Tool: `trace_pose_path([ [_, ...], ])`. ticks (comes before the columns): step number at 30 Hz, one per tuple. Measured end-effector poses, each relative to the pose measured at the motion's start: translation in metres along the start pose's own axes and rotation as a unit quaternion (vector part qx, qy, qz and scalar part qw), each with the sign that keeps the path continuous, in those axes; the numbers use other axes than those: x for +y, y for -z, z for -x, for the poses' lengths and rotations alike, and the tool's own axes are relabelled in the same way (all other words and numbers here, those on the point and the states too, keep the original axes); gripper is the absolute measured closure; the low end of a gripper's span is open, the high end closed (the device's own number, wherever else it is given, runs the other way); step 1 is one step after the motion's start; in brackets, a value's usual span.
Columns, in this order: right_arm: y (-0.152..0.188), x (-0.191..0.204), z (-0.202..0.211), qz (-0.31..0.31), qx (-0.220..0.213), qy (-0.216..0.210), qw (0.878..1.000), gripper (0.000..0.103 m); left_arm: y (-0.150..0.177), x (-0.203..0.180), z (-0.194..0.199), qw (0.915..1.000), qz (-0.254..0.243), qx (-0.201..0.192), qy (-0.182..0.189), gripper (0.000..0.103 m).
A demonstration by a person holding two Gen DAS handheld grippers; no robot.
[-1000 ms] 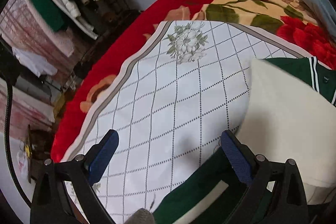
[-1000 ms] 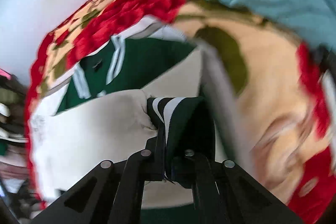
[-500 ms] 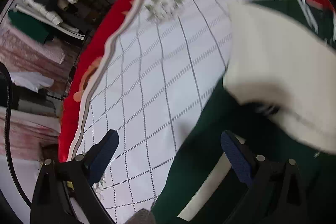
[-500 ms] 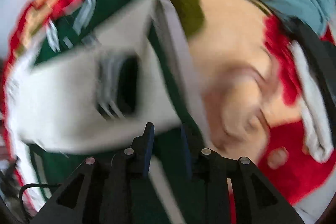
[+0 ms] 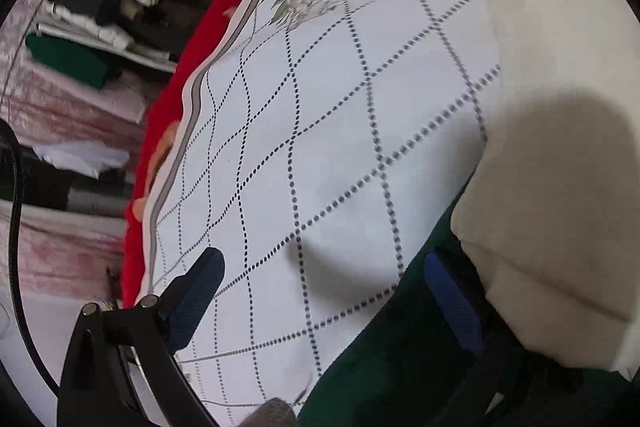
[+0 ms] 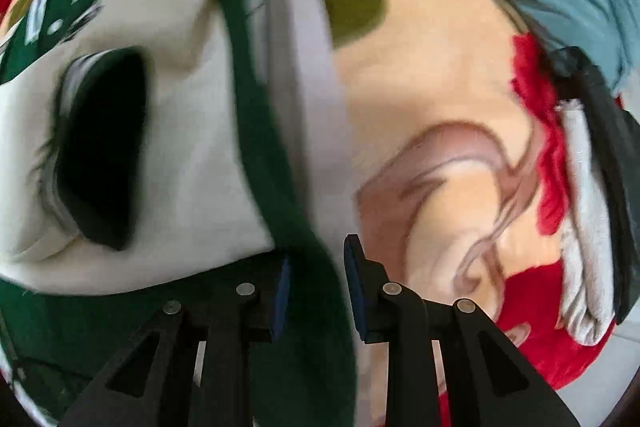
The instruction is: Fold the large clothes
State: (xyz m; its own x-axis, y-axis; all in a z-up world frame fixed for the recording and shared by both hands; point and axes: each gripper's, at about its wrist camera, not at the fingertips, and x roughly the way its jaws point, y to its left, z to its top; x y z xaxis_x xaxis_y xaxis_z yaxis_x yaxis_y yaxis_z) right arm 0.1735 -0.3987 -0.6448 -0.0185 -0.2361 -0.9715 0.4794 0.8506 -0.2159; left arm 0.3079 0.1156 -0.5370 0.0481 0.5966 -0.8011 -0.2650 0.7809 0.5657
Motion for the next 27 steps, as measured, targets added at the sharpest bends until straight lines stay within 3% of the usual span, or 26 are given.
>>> trace_pose_path([
  [2,-0.004,-0.021,-0.010,-0.058,0.005,-0.006,0.998,0.076,-0.004,0.003,-0.003,0.9999,0.010,0.002,0.003,0.000],
  [5,-0.005,-0.029,-0.015,-0.094,0.029,-0.016,0.995,0.076,-0.014,0.017,-0.012,0.9993,0.031,0.019,0.003,0.000],
  [8,0.002,-0.022,0.006,-0.076,0.035,-0.017,0.996,0.075,-0.007,0.032,-0.003,0.9987,0.040,0.026,0.017,0.000],
  [12,0.035,-0.003,0.057,-0.052,0.022,-0.059,0.997,0.070,0.034,0.044,0.039,0.9990,-0.005,-0.002,0.043,0.000],
  [14,0.064,0.020,0.082,-0.031,0.025,-0.087,0.995,0.059,0.062,0.045,0.060,0.9978,-0.031,-0.005,0.058,0.000],
  [16,0.092,0.047,0.095,-0.009,0.041,-0.107,0.993,0.041,0.090,0.042,0.076,0.9955,-0.060,0.001,0.074,0.000],
  [17,0.115,0.072,0.096,0.014,0.063,-0.120,0.991,0.039,0.107,0.039,0.082,0.9939,-0.073,0.006,0.083,0.000],
  [21,0.184,0.156,0.085,0.074,0.118,-0.144,0.980,0.039,0.159,0.017,0.091,0.9882,-0.120,0.013,0.094,0.000],
  [26,0.225,0.204,0.047,0.107,0.123,-0.078,0.984,0.039,0.194,-0.003,0.078,0.9843,-0.152,0.011,0.089,0.000],
  [27,0.226,0.203,0.047,0.098,0.113,-0.075,0.986,0.046,0.199,-0.005,0.075,0.9836,-0.158,0.010,0.087,0.000],
])
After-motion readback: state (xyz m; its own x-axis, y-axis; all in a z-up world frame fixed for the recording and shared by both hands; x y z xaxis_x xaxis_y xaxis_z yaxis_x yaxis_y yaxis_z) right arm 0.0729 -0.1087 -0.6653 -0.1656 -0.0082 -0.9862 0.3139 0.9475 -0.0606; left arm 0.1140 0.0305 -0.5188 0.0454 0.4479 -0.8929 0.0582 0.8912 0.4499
